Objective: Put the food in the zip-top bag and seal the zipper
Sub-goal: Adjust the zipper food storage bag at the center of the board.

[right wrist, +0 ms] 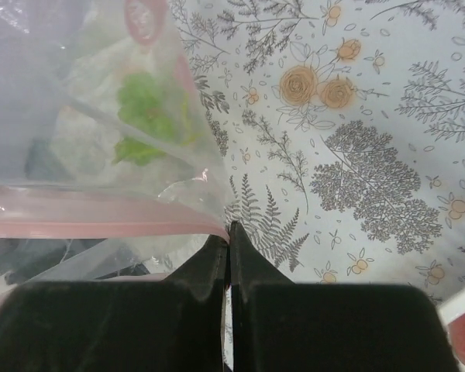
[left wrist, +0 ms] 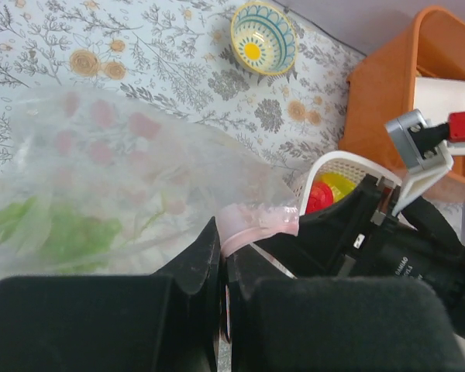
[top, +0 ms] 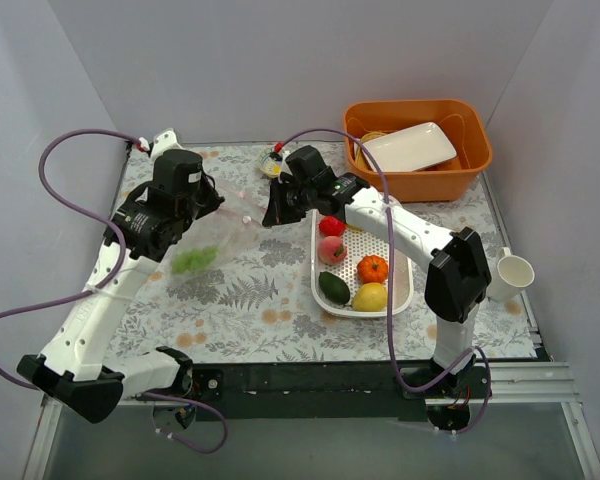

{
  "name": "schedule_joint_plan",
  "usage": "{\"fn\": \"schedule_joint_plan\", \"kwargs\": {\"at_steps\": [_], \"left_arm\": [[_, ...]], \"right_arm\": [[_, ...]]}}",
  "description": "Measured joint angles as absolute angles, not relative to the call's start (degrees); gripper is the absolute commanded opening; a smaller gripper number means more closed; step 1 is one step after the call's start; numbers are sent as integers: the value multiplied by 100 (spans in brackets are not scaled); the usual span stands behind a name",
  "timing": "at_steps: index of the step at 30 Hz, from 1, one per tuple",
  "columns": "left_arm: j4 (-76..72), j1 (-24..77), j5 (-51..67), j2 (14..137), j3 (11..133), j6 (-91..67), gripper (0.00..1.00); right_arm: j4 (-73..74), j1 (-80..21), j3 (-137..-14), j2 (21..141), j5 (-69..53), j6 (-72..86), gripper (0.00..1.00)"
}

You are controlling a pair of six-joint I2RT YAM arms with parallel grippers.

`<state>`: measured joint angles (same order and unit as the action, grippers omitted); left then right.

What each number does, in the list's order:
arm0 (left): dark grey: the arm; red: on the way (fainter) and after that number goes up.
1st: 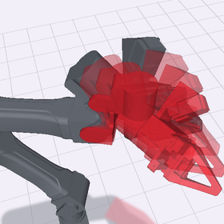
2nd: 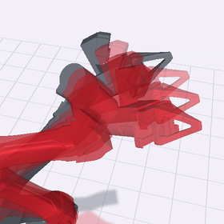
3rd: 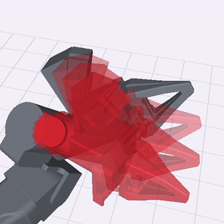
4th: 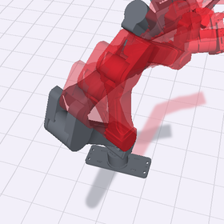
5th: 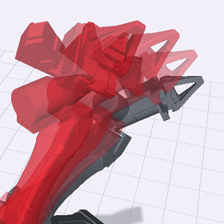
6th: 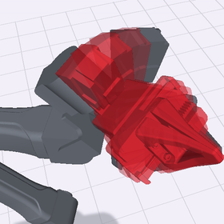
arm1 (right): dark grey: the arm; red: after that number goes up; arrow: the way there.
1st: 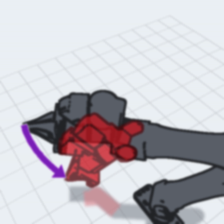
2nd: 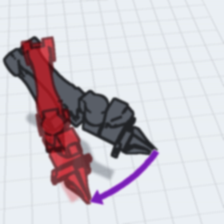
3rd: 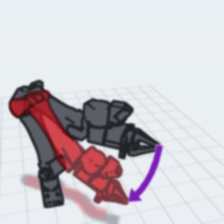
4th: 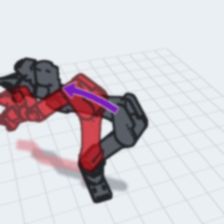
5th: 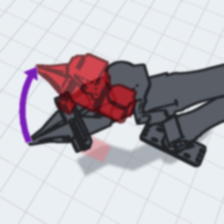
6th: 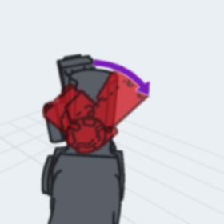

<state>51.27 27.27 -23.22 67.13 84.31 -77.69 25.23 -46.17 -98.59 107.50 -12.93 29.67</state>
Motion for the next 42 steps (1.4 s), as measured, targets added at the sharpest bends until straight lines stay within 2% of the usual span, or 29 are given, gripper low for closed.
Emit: {"fn": "schedule_joint_plan", "kwargs": {"at_steps": [3, 9, 10, 12, 13, 14, 19, 25, 34, 42], "left_arm": [[5227, 2740, -2209, 6731, 8479, -7701, 0], [4989, 2749, -1951, 6923, 7872, -7690, 0], [4943, 2749, -1896, 6947, 7669, -7693, 0], [4845, 2749, -1787, 7000, 7334, -7697, 0], [4799, 2749, -1723, 7011, 7205, -7699, 0], [4746, 2749, -1651, 7013, 7100, -7699, 0], [4462, 2749, -1288, 7011, 6897, -7717, 0], [4119, 2751, -781, 7022, 6893, -7708, 0], [3905, 2792, -346, 7253, 6720, -7710, 0], [3848, 2834, -99, 7297, 6600, -7712, 0]], "right_arm": [[2556, -4637, -9756, 10790, -1367, 2985, 1], [2523, -4637, -9413, 10790, -1164, 2995, 18], [2569, -4626, -9295, 10787, -1057, 2998, 40], [2689, -4611, -8997, 10728, -788, 3022, 57], [2711, -4600, -8781, 10648, -607, 3026, 76], [2738, -4578, -8523, 10516, -467, 3028, 81], [2759, -4447, -7373, 9277, 119, 3068, 86], [2707, -4136, -6724, 8099, 620, 3131, 86], [2705, -3966, -6246, 8018, 904, 3288, 89], [2477, -3653, -6082, 8267, 528, 3269, 89]]}}
